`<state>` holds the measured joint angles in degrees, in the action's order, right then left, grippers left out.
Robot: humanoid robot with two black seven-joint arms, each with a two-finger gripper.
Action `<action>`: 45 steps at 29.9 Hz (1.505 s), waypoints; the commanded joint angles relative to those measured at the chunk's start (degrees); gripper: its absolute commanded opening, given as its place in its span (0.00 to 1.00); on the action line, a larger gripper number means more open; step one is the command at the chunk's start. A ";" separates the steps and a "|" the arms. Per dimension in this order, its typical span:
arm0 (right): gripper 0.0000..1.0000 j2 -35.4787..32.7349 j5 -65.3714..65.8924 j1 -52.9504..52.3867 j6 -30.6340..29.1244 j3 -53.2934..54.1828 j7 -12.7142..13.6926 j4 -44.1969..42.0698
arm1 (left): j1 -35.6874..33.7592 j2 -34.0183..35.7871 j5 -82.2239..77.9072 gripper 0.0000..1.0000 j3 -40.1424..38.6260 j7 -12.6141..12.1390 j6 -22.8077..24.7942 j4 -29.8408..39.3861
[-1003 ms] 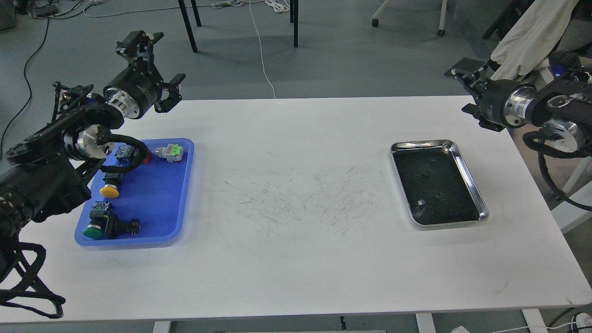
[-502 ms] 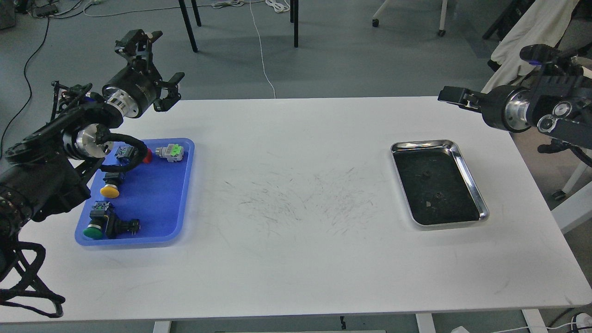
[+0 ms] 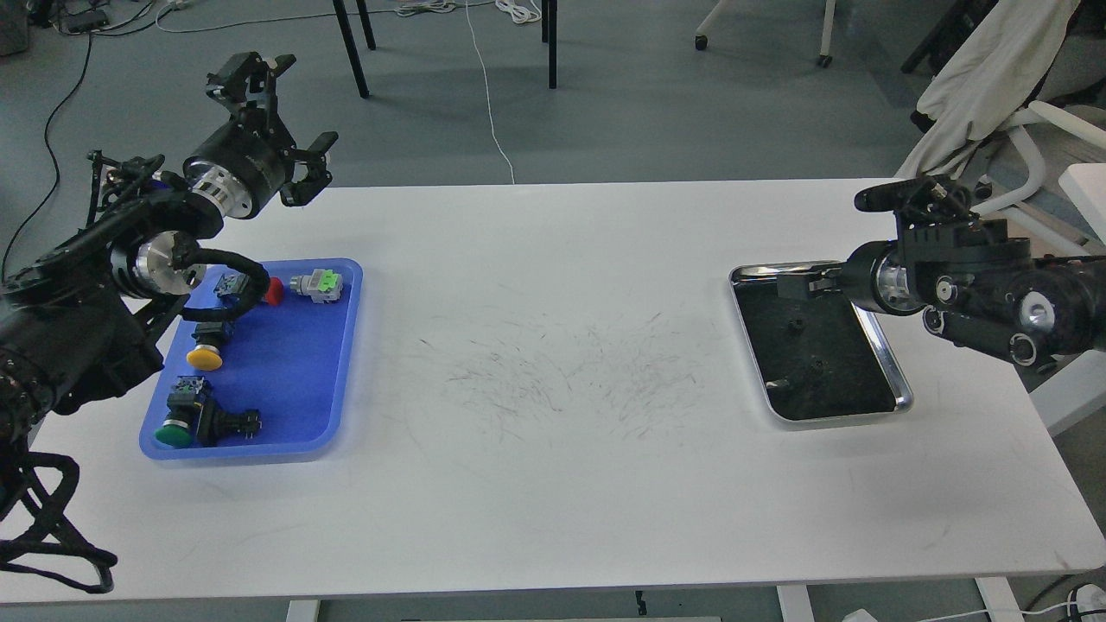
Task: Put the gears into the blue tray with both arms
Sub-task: 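Reach the right gripper down into the metal tray, then grasp the small black part in the metal tray with the right gripper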
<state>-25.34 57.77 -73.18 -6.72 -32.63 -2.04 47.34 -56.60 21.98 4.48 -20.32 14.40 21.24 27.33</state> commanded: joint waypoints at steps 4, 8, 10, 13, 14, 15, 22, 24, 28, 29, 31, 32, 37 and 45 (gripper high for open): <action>0.94 -0.41 3.13 -2.31 -2.59 -3.49 -3.04 0.12 | 0.00 0.08 0.00 0.99 0.02 0.01 -0.06 0.01; 0.94 -1.55 4.46 -3.11 -5.06 -4.11 -7.79 -0.40 | 0.00 0.08 0.09 0.99 0.02 0.01 -0.06 0.01; 0.94 -1.65 5.33 -3.11 -5.41 -4.20 -8.94 -0.58 | 0.09 0.08 0.09 0.99 0.02 0.01 -0.15 0.01; 0.94 -1.21 7.61 -3.28 -5.33 -4.20 -9.03 2.22 | 0.00 0.08 0.09 0.99 0.02 0.01 -0.15 0.01; 0.94 -1.38 8.14 -3.28 -5.33 -4.29 -9.12 3.36 | 0.00 0.17 0.09 0.99 0.02 0.01 -0.06 0.01; 0.94 -1.56 8.50 -3.28 -5.33 -4.38 -9.12 3.99 | 0.00 0.17 0.09 0.99 0.02 0.01 -0.06 0.01; 0.94 -3.93 12.62 -3.81 -5.33 -4.55 -10.35 6.18 | 0.00 0.69 0.09 0.99 0.02 0.01 0.12 0.01; 0.94 -4.37 14.38 -3.64 -5.33 -4.99 -10.35 6.89 | 0.00 0.69 0.09 0.99 -0.07 0.01 0.11 0.01; 0.94 -4.72 15.00 -3.90 -5.33 -6.66 -10.79 7.85 | 0.09 0.69 0.09 0.99 -0.07 0.01 0.03 0.01; 0.94 -4.81 15.35 -3.90 -5.33 -7.01 -10.88 8.38 | 0.09 0.69 0.09 0.99 -0.16 0.01 0.03 0.01; 0.94 -5.25 16.32 -3.99 -5.33 -7.54 -10.88 8.82 | 0.09 0.61 0.09 0.99 -0.16 0.01 -0.06 0.01; 0.94 -5.42 16.84 -3.99 -5.33 -7.63 -10.88 8.74 | 0.09 0.61 0.09 0.99 -0.16 0.01 -0.06 0.01; 0.92 -5.16 17.46 -3.29 -5.06 -7.72 -10.97 8.39 | 0.09 0.69 0.09 0.99 -0.16 0.01 -0.06 0.01; 0.85 -4.72 17.55 -1.27 -4.97 -7.63 -12.98 6.54 | 0.18 0.78 0.08 0.99 -0.16 0.01 0.12 0.01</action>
<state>-30.16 75.35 -75.28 -11.68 -40.33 -14.01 54.71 -56.43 22.66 4.57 -20.53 14.41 21.29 27.33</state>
